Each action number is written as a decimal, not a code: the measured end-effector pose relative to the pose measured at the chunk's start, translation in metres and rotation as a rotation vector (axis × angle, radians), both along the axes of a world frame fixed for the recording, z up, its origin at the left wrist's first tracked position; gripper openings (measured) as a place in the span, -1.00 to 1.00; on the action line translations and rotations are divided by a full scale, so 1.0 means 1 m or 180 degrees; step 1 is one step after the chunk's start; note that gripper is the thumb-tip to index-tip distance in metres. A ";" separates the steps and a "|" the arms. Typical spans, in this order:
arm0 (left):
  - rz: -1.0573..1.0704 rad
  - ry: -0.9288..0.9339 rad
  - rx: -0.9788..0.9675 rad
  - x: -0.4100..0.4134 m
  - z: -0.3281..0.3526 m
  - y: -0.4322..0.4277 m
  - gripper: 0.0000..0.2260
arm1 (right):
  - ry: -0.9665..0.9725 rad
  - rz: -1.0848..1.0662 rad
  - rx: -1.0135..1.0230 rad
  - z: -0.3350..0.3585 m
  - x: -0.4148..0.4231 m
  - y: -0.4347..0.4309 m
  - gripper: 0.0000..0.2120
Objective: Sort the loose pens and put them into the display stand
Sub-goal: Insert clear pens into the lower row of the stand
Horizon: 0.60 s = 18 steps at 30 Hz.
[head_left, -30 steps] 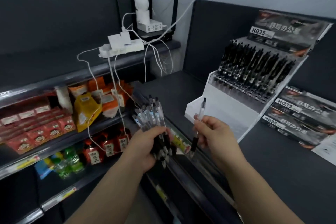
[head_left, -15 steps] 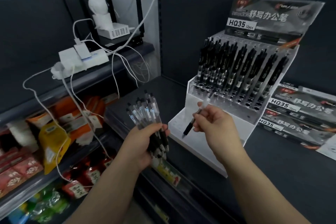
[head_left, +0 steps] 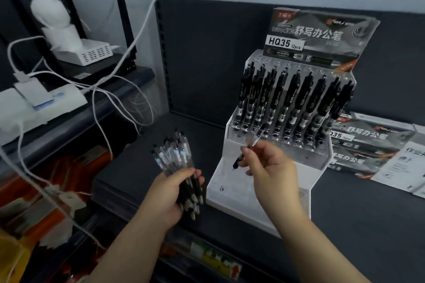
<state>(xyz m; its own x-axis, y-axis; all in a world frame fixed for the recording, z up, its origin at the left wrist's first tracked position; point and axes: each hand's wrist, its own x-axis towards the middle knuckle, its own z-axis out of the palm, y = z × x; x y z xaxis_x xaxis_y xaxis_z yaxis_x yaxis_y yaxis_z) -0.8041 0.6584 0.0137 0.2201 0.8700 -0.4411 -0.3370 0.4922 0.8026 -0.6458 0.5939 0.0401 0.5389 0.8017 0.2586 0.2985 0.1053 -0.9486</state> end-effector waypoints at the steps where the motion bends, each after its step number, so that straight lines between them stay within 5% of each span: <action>1: -0.0074 -0.0017 0.0014 -0.002 0.000 0.007 -0.90 | 0.0024 -0.0067 -0.0022 0.000 -0.004 0.004 -0.86; 18: -0.1324 -0.0015 0.0131 -0.016 -0.006 0.047 -0.95 | -0.1001 -0.0916 -0.1064 -0.011 -0.042 0.036 -0.88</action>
